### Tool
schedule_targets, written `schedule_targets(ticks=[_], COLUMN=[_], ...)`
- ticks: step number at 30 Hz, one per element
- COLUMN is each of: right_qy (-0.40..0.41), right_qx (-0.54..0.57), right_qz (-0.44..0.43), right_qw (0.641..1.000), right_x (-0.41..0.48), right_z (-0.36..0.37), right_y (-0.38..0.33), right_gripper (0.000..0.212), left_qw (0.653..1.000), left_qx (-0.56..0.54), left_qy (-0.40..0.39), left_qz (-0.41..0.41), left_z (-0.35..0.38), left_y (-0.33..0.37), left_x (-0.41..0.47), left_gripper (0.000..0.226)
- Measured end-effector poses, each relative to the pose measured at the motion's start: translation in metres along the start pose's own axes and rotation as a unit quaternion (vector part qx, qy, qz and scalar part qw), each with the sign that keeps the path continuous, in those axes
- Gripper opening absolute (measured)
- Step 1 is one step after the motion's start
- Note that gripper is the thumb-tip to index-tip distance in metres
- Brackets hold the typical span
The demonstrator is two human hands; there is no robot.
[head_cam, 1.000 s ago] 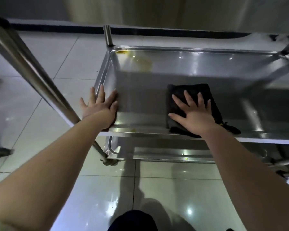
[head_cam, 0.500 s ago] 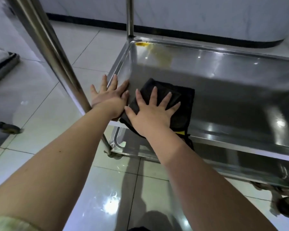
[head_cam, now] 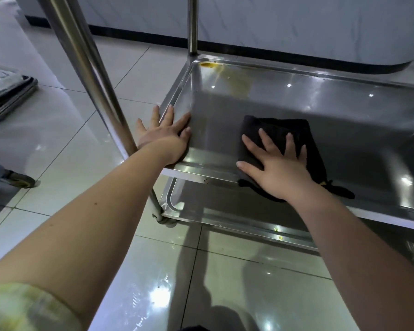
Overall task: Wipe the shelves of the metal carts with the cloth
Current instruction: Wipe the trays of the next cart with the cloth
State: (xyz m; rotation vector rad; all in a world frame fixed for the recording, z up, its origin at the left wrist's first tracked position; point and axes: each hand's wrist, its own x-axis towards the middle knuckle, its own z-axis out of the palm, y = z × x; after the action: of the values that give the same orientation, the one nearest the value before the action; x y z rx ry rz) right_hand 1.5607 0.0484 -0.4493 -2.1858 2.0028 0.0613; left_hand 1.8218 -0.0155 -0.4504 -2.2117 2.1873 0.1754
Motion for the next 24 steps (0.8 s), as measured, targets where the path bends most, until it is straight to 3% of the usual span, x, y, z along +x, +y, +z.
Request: schedule_targets(ticks=[8,13,19,24], right_qy=[-0.045,-0.008,0.012,-0.022], right_qx=[-0.012,0.009,0.053,0.028], right_qz=[0.005,-0.006,0.113,0.087], right_qw=[0.999,1.0,0.992,0.996], right_x=[0.052,0.061,0.05,0.029], right_z=[0.001,0.0,-0.016,-0.005], right_y=[-0.12,-0.067,0.042,-0.005], right_gripper=[0.062,0.074,0.083,0.071], left_qw=[1.0,1.0,1.0,1.0], left_qx=[0.008,-0.012,-0.01,-0.005], left_qy=[-0.018,-0.002,0.008,0.005], left_qz=[0.0,0.006,0.011,0.01], left_z=[0.0,0.003,0.008,0.008], left_y=[-0.002,-0.002,0.0,0.0], left_x=[0.001,0.0,0.001,-0.003], left_gripper=[0.052,0.051,0.051,0.052])
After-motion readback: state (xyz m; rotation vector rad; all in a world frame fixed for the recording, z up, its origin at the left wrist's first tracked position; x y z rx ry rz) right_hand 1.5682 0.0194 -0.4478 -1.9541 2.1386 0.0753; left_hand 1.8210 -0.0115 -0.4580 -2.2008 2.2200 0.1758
